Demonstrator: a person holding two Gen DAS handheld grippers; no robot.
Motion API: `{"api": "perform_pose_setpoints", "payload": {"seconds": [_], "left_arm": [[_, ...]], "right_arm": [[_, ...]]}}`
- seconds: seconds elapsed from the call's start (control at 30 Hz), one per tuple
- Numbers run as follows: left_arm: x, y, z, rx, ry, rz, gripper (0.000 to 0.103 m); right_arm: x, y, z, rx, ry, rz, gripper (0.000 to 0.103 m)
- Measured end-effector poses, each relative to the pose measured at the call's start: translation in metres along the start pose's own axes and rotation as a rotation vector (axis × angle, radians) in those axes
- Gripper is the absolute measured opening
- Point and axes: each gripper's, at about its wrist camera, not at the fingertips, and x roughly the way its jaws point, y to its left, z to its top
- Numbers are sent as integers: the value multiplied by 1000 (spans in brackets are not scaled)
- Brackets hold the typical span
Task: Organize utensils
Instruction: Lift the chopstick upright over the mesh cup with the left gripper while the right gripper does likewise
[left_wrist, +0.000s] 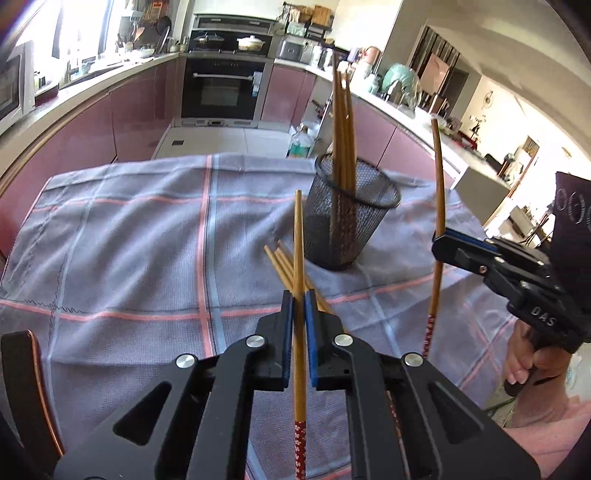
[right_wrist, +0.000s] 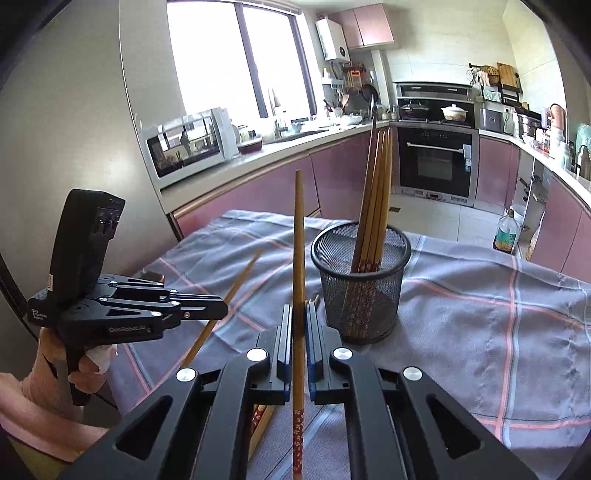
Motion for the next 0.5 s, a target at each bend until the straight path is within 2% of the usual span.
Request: {"api": "perform_pose_setpoints", "payload": {"seconds": [0.5], "left_arm": [[-64, -7, 28, -28, -179, -110, 7]], "right_arm": [[-13, -6, 19, 15, -79, 11, 5]]}}
